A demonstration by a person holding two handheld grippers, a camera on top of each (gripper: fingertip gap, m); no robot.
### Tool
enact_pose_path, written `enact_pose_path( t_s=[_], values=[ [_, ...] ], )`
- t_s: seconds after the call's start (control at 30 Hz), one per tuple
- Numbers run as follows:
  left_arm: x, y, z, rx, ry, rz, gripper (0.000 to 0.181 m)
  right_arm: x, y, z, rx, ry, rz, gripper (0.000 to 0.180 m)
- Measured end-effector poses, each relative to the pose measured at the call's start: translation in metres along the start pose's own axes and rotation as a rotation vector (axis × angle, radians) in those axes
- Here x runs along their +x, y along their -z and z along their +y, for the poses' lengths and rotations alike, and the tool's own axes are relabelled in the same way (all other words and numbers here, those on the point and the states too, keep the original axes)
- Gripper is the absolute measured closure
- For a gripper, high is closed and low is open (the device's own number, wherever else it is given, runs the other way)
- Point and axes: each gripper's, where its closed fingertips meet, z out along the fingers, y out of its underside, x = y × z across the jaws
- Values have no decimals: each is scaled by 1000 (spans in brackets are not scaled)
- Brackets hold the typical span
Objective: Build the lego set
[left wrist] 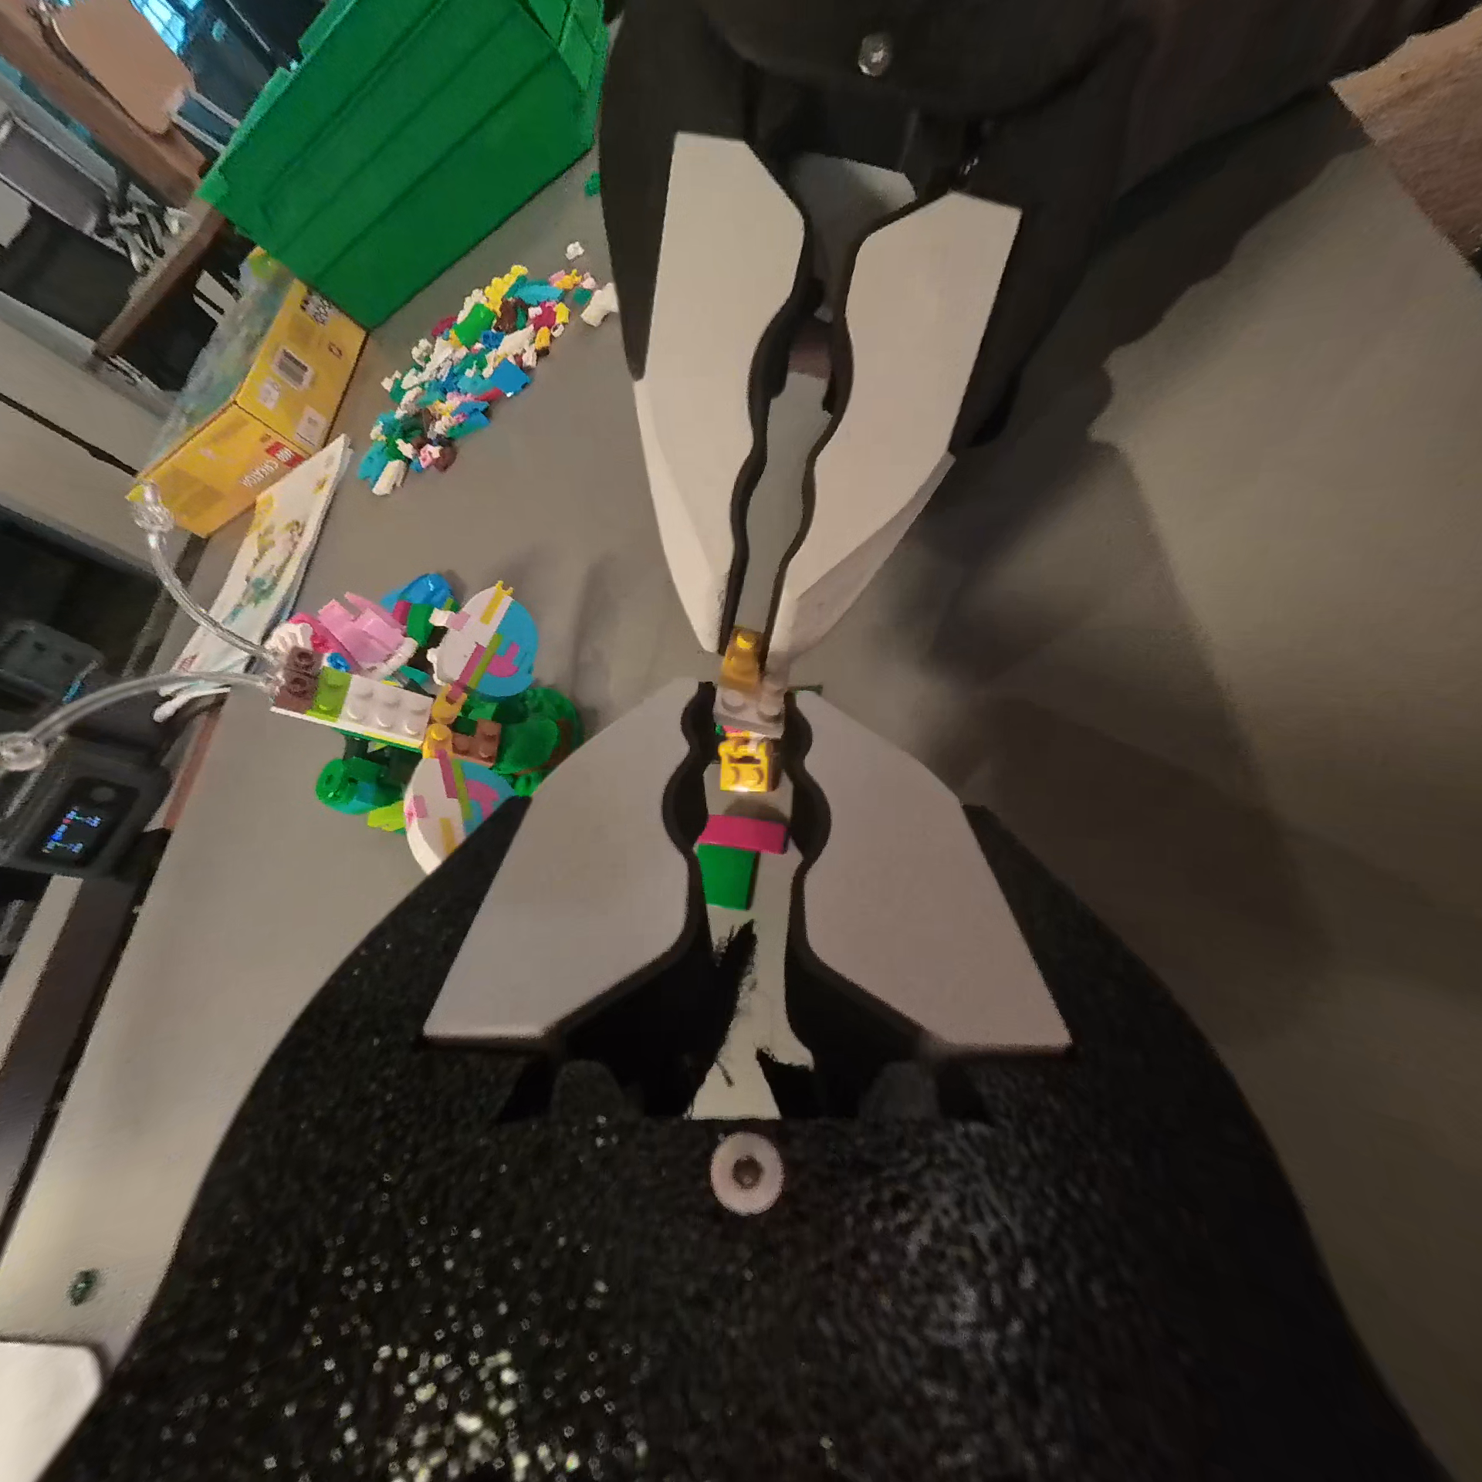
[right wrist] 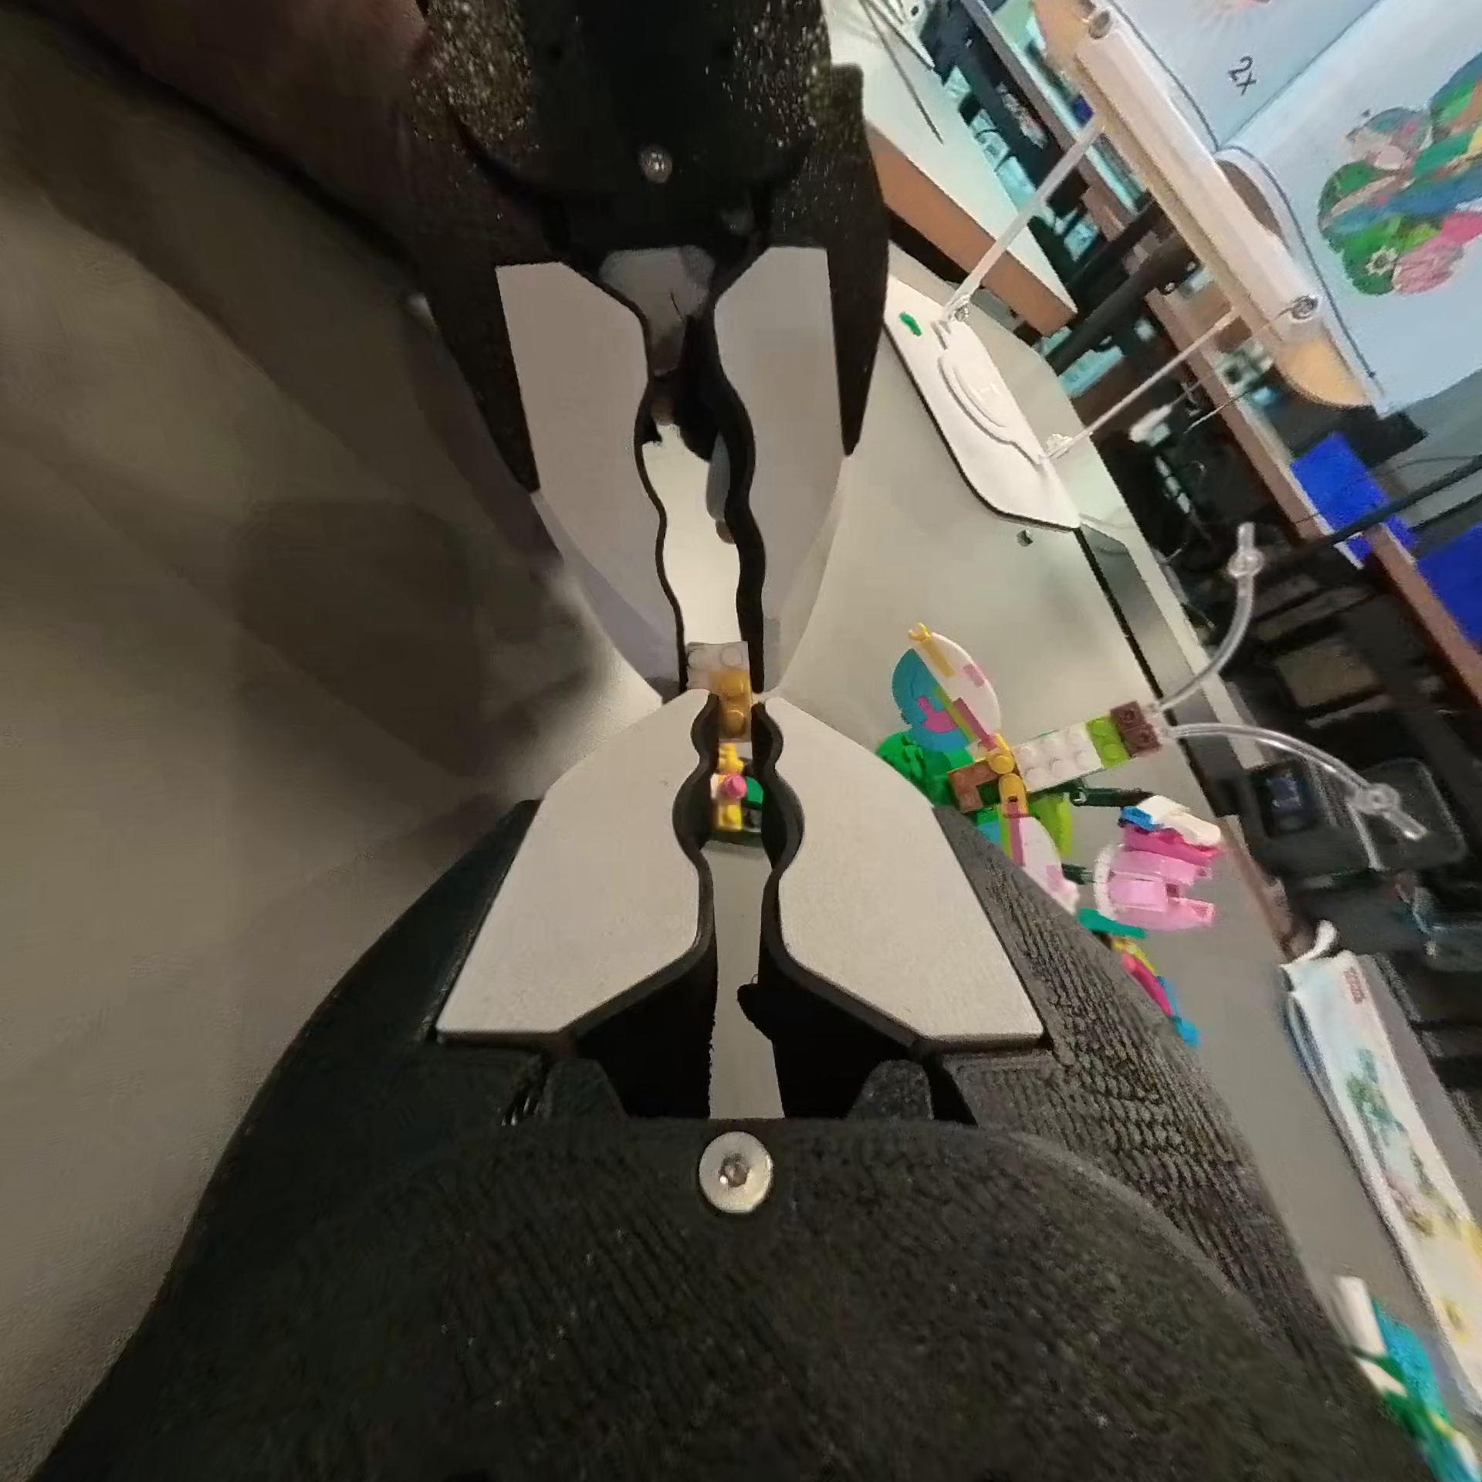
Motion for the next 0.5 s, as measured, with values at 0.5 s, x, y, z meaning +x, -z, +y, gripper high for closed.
enact_pose_path(
  t_s=[0.5],
  values=[
    [4,-7,11,-44,221,81,164,3,-3,6,-96,350,168,174]
  ],
)
